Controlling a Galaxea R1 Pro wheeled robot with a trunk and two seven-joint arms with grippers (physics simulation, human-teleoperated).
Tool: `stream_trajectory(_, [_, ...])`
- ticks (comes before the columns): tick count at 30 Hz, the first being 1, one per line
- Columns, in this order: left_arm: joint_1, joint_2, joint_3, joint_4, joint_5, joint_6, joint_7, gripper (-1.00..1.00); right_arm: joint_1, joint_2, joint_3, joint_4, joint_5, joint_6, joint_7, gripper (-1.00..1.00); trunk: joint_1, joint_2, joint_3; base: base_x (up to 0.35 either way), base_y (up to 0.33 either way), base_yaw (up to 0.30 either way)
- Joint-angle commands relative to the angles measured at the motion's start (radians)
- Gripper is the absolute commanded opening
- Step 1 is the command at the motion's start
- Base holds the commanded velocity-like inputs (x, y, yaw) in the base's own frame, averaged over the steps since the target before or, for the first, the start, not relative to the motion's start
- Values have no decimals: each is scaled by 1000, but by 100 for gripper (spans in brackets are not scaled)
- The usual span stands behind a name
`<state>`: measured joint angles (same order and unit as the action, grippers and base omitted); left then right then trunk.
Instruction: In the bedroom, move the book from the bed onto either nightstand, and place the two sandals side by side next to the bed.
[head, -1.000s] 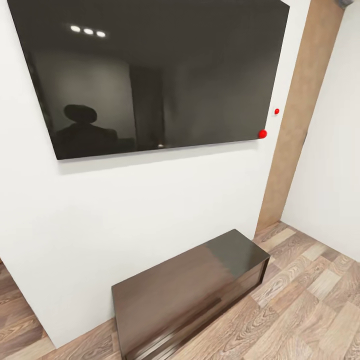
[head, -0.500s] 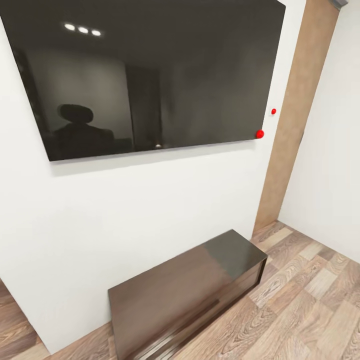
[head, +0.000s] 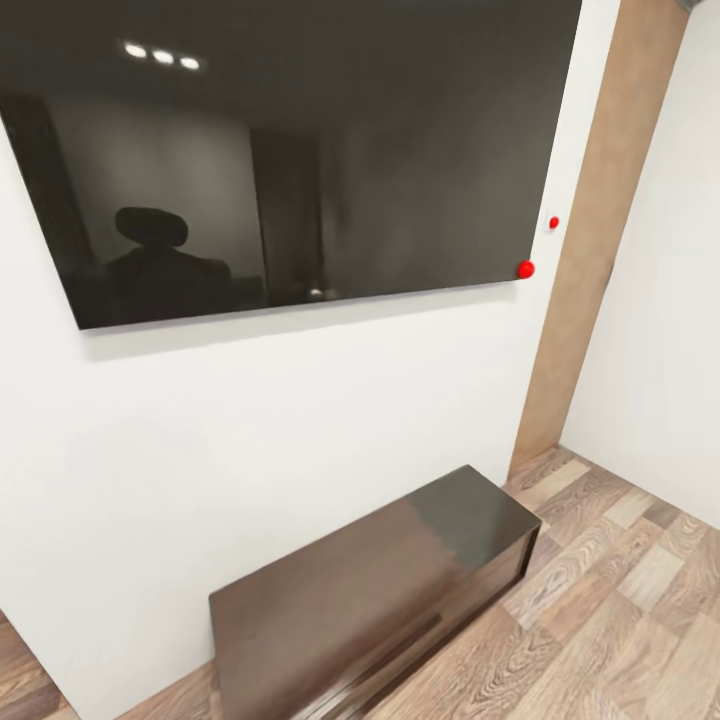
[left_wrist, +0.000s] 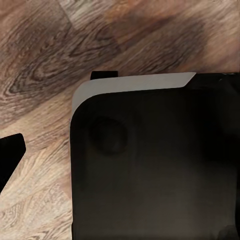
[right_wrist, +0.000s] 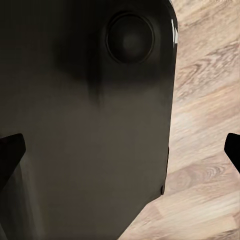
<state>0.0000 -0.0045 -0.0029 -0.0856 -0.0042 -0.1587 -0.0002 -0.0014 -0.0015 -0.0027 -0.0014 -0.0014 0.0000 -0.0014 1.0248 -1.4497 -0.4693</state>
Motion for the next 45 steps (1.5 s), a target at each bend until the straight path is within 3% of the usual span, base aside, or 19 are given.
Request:
stream_trajectory(1, [0,0,0,0,0,-2,0,100,0,0,0,0,0,0,0,100,0,0,-1,158,0,0])
stream_trajectory(18, [0,0,0,0,0,-2,0,100,0,0,0,0,0,0,0,100,0,0,-1,136,0,-21])
stream_trajectory(45, [0,0,0,0,0,-2,0,100,0,0,1,0,0,0,0,100,0,0,5,1,0,-248])
